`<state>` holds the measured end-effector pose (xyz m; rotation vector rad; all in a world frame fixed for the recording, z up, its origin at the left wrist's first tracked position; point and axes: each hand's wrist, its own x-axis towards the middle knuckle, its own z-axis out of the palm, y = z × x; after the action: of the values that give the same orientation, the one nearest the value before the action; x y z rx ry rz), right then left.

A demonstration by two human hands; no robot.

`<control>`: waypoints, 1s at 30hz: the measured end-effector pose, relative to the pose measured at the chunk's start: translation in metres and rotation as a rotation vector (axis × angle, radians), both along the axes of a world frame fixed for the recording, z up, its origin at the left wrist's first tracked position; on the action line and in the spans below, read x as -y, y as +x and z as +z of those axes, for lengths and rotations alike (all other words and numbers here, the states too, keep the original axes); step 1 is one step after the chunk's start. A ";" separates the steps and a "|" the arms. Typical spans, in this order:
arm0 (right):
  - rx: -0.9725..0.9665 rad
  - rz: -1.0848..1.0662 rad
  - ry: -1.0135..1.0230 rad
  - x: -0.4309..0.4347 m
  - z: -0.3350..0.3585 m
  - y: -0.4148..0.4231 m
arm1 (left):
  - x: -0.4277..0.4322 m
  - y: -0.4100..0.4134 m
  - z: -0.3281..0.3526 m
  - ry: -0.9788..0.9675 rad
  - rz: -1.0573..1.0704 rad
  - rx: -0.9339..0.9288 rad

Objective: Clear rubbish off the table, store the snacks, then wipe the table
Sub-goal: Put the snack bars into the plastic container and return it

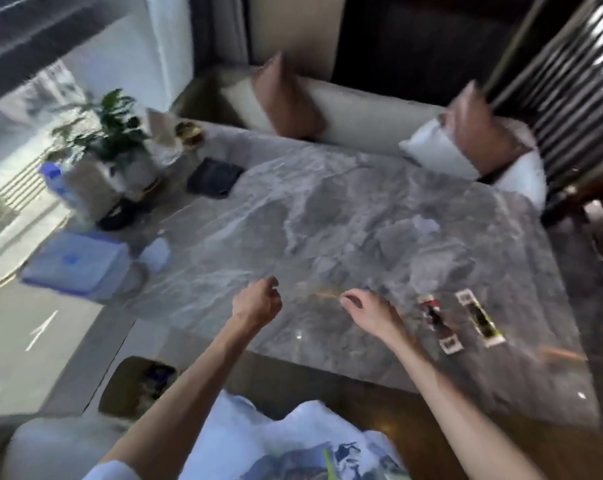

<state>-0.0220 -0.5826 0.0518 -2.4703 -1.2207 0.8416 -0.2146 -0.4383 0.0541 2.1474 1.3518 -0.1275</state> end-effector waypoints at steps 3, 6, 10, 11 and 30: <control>0.008 -0.079 0.043 0.002 0.005 0.016 | -0.006 0.032 0.007 0.058 -0.091 0.017; -0.026 -0.123 0.079 -0.012 0.008 0.014 | -0.021 0.044 0.012 0.129 -0.136 0.018; -0.011 -0.122 0.100 -0.059 0.014 -0.001 | -0.067 0.031 0.016 0.278 -0.138 0.001; 0.002 -0.113 0.104 -0.076 0.015 -0.007 | -0.084 0.021 0.017 0.292 -0.125 -0.015; -0.162 0.492 0.018 -0.443 -0.015 -0.294 | -0.290 -0.332 -0.005 0.029 0.905 0.061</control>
<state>-0.3160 -0.1399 0.0371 -2.0590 -1.7930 1.1137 -0.5466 -0.1484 0.0493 1.3578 2.1376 0.3129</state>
